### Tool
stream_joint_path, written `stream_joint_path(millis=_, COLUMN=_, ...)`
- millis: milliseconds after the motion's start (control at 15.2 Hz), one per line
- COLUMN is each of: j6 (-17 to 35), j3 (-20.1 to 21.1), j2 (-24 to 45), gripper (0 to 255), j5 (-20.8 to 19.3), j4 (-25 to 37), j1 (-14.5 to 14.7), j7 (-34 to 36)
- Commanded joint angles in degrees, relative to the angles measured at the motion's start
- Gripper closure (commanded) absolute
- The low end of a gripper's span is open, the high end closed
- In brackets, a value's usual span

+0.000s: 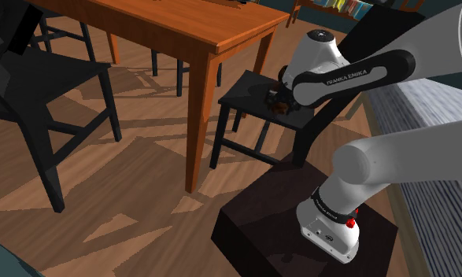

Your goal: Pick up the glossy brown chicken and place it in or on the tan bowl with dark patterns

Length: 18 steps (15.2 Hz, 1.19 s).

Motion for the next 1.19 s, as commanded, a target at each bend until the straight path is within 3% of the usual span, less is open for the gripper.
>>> stream_joint_path(millis=0, j6=-1.62, j3=-0.34, j2=-0.93, gripper=255, j5=0.42, j4=0.69, j1=0.40, j7=-0.55)
stream_joint_path(millis=1122, j6=-17.83, j3=-2.41, j2=-8.07, gripper=255, j5=3.33, j4=9.89, j1=2.83, j7=-5.12)
